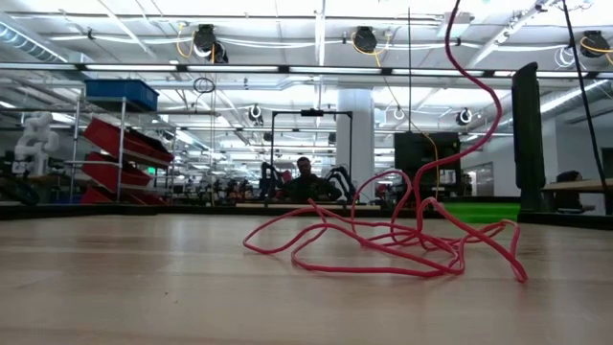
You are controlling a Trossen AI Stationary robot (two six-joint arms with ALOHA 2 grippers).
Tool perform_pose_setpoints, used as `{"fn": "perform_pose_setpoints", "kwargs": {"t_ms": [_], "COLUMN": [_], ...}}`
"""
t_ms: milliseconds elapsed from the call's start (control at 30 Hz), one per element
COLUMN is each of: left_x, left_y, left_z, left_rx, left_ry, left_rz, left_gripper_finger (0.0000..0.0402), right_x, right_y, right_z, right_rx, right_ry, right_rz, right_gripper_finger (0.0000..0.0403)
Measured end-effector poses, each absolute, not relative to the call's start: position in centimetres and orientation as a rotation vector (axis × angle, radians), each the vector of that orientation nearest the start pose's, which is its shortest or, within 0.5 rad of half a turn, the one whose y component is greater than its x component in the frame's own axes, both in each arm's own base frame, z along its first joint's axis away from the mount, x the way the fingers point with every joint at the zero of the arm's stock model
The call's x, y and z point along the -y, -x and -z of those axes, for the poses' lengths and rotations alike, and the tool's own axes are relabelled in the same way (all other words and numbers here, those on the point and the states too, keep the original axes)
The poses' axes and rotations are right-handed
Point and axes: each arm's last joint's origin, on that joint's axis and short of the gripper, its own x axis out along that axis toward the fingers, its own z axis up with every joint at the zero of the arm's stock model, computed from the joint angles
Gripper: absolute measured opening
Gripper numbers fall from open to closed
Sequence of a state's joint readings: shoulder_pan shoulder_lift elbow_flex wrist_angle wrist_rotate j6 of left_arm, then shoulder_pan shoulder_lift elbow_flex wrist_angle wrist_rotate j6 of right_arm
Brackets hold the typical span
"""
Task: Coil cords
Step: Uncoil the red wire from the spool
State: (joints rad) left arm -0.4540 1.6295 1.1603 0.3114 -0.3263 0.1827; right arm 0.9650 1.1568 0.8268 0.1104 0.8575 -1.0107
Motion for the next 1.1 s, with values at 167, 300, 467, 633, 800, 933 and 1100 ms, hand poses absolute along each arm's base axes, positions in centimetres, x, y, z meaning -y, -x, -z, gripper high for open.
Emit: {"fn": "perform_pose_setpoints", "kwargs": {"t_ms": [167, 300, 467, 633, 800, 933, 1100], "left_x": [16.6, 17.0, 17.0, 17.1, 17.1, 17.1, 17.6], "left_y": [-33.7, -33.6, -33.6, -33.5, -33.5, -33.5, -33.3], "left_z": [-29.8, -30.0, -30.2, -30.2, -30.2, -30.3, -30.8], "left_rx": [-0.095, -0.073, -0.051, -0.046, -0.046, -0.034, 0.019], "left_ry": [-0.294, -0.312, -0.303, -0.301, -0.301, -0.298, -0.311], "left_rz": [0.173, 0.182, 0.188, 0.218, 0.220, 0.219, 0.226], "left_gripper_finger": [0.0151, 0.0151, 0.0151, 0.0151, 0.0151, 0.0151, 0.0151], "right_x": [-20.0, -20.7, -20.9, -20.7, -20.6, -20.5, -20.3], "right_y": [-15.7, -15.1, -14.7, -14.8, -14.8, -14.9, -15.2], "right_z": [-31.2, -32.0, -32.1, -32.2, -32.2, -32.2, -32.2], "right_rx": [0.059, 0.178, 0.183, 0.131, 0.109, 0.109, 0.097], "right_ry": [1.166, 1.148, 1.141, 1.109, 1.085, 1.087, 1.063], "right_rz": [-0.252, -0.310, -0.303, -0.227, -0.197, -0.195, -0.181], "right_gripper_finger": [0.0000, 0.0000, 0.0000, 0.0000, 0.0000, 0.0000, 0.0000]}}
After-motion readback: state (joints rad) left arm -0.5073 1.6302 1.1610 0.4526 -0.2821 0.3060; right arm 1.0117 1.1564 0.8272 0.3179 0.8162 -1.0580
